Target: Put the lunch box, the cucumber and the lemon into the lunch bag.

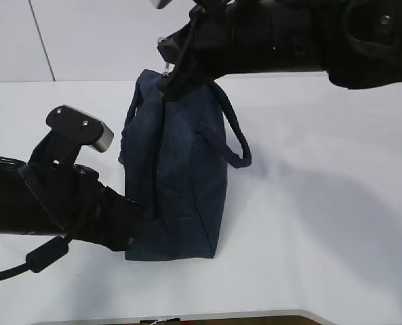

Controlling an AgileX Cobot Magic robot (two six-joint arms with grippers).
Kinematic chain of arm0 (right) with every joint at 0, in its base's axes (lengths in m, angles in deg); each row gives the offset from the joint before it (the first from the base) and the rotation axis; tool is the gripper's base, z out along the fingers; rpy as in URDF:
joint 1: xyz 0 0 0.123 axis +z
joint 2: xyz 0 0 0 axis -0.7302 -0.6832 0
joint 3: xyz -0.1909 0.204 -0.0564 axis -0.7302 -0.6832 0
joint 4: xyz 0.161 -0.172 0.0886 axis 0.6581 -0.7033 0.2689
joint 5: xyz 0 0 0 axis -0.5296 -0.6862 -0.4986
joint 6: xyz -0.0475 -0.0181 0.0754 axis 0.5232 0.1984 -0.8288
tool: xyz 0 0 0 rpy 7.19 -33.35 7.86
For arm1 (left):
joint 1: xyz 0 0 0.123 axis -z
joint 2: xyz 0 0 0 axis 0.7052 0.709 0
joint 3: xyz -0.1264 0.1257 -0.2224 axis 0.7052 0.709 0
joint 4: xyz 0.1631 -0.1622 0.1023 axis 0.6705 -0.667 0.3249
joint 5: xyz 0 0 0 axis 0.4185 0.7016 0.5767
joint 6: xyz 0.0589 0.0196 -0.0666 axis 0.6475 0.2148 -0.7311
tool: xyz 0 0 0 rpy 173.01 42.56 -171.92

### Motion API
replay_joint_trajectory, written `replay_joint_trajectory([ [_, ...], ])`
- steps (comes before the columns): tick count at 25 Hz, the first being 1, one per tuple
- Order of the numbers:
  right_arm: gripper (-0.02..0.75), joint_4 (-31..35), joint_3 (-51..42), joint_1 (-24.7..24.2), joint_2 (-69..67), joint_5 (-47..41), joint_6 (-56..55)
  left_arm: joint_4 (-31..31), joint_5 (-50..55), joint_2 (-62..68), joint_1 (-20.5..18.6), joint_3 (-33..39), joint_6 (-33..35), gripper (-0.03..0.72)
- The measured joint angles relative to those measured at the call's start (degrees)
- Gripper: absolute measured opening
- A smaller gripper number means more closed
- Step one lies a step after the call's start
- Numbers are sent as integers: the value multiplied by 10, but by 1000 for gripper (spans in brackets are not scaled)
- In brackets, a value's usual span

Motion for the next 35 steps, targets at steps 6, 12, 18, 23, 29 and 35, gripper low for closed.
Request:
replay_joint_trajectory([
  [6,5,0,5,0,-3,8,-35,-25,4,0,0,2,0,-3],
  [12,5,-4,6,0,-3,34,-84,-75,13,-10,0,7,0,111],
  [18,5,-6,7,0,-3,38,-93,-96,19,-61,0,11,0,259],
  [23,5,-8,7,0,-3,48,-98,-115,5,-112,0,13,0,272],
  [29,5,-10,7,0,-3,64,-117,-171,-6,-147,0,13,0,293],
  [35,5,-11,7,-1,-3,79,-129,-199,-26,-149,0,0,0,444],
])
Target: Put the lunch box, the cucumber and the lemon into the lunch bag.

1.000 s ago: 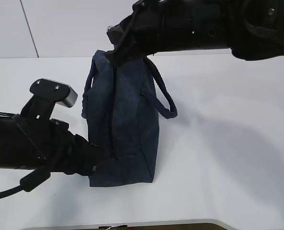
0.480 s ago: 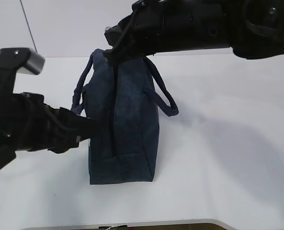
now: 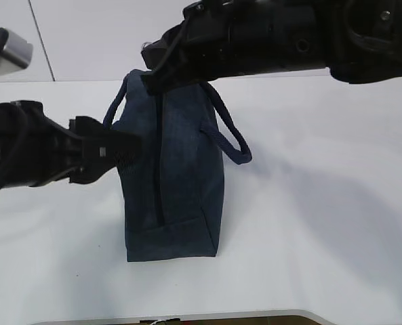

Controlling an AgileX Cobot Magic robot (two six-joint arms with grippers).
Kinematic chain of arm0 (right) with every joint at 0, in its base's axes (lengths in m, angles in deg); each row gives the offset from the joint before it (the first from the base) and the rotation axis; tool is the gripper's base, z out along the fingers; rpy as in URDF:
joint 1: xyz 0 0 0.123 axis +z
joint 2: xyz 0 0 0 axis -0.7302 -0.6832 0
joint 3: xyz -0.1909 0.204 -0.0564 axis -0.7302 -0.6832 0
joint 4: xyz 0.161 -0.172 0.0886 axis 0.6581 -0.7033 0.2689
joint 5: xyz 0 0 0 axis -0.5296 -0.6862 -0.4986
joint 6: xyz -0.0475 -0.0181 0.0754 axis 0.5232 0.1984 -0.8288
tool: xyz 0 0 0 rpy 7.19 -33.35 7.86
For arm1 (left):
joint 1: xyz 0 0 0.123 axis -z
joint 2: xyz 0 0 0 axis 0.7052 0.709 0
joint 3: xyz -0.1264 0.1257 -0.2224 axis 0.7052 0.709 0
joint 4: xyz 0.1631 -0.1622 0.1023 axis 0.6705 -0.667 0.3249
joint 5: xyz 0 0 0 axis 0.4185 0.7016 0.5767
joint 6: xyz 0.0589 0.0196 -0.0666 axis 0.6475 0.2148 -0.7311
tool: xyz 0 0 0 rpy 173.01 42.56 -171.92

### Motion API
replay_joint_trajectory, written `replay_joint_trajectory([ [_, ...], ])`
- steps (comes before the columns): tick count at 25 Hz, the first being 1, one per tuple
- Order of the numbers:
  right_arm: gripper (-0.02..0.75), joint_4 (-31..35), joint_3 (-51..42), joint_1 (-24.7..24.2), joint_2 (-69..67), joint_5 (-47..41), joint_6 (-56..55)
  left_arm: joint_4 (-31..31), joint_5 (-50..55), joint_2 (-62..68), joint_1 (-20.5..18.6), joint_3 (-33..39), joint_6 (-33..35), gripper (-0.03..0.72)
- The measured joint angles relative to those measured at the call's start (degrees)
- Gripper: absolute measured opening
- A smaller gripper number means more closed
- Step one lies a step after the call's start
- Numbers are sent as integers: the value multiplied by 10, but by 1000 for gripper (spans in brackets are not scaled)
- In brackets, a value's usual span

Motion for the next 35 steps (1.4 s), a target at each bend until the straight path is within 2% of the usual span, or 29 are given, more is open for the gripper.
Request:
replay_joint_trajectory([
  [8,5,-2,0,0,0,12,-9,7,-27,46,0,-44,0,455],
  [11,5,-3,0,0,0,12,-12,10,-32,71,0,-53,0,421],
  [13,5,-3,0,0,0,12,-12,13,-35,83,0,-56,0,344],
  [18,5,-7,0,0,0,13,-14,31,-36,85,0,-57,0,52],
  [20,5,-12,0,0,0,13,-14,51,-35,85,0,-57,0,12],
  [27,5,-28,0,0,0,14,-21,115,9,52,0,-56,1,0],
  [35,5,-34,0,0,0,-24,-23,142,41,48,0,-54,1,0],
])
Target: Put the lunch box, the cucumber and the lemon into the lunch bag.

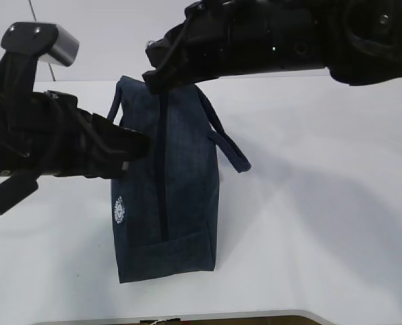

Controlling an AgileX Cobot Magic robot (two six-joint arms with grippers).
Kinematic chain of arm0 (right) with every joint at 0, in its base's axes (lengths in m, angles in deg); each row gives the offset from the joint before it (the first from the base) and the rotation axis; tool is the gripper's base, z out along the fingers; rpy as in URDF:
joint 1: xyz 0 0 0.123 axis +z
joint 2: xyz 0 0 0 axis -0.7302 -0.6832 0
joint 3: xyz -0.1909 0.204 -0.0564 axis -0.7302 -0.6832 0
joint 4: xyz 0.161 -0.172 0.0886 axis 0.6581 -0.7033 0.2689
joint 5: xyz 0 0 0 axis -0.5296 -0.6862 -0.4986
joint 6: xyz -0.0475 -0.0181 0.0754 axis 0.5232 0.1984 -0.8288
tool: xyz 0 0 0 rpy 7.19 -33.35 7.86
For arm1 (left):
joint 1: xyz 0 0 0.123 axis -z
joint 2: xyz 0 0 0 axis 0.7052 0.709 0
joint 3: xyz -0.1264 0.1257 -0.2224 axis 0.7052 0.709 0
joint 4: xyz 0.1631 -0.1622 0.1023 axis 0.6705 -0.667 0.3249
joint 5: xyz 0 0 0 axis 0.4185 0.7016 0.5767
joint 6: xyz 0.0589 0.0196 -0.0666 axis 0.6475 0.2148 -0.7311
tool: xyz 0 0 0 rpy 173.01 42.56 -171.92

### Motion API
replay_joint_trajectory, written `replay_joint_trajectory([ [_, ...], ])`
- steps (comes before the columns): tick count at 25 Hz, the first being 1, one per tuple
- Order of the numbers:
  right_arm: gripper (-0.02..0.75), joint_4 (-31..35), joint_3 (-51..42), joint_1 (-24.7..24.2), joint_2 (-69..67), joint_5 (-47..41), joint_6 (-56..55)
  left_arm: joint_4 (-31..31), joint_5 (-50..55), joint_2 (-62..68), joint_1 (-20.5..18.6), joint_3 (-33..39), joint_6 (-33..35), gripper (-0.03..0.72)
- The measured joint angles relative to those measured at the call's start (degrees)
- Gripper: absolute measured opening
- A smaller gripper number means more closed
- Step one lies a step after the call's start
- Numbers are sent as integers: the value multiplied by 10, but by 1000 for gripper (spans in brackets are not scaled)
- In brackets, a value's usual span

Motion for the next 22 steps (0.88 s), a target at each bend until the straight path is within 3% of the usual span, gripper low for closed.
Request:
replay_joint_trajectory([
  [8,5,0,27,0,-30,-26,-1,39,29,0,0,0,-9,-1],
  [22,5,0,80,0,-98,-54,-1,201,58,-6,0,0,-154,-1],
])
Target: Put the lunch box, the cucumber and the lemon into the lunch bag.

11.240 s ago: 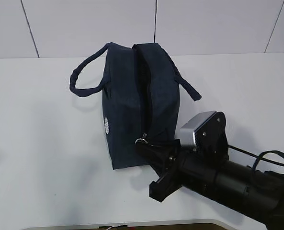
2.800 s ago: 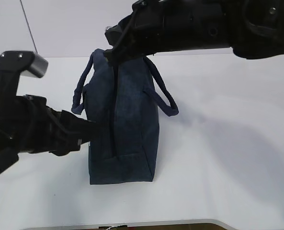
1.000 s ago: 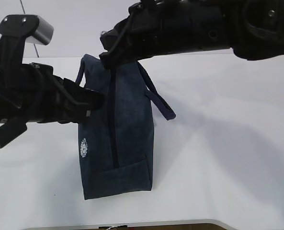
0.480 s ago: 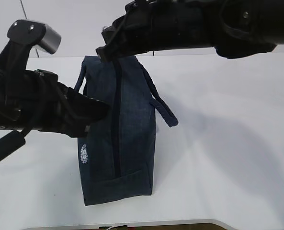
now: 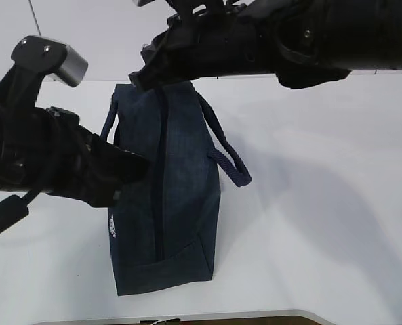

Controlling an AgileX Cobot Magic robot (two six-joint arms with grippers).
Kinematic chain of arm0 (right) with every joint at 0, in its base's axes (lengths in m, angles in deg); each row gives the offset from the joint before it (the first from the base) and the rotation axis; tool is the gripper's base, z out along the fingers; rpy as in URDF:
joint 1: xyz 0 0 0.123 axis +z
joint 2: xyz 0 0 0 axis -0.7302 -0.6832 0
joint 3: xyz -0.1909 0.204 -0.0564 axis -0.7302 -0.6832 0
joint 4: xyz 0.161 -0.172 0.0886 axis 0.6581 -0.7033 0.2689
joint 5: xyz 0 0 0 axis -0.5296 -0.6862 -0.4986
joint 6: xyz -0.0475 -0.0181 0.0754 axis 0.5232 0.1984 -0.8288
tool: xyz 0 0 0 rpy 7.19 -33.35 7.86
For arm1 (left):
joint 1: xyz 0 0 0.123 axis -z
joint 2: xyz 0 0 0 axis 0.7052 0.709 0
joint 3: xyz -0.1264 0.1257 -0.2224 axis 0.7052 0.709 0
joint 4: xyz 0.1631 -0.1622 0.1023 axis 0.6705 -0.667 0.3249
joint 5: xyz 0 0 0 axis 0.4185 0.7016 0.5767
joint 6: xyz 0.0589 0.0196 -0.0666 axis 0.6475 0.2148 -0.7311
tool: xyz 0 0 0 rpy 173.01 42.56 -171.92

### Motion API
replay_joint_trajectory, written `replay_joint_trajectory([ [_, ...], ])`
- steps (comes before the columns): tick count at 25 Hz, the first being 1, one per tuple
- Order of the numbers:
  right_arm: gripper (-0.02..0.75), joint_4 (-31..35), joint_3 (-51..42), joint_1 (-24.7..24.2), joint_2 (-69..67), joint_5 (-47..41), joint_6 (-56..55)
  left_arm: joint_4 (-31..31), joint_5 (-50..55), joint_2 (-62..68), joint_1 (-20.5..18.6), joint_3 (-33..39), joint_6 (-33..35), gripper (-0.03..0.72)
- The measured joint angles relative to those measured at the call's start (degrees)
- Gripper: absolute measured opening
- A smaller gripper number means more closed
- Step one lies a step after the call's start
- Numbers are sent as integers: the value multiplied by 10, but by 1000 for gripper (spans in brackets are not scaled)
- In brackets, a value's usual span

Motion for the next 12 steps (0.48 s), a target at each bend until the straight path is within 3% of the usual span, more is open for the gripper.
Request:
replay_joint_trajectory([
  [12,5,2,42,-2,-53,-17,-20,38,14,0,-1,0,-40,-1],
])
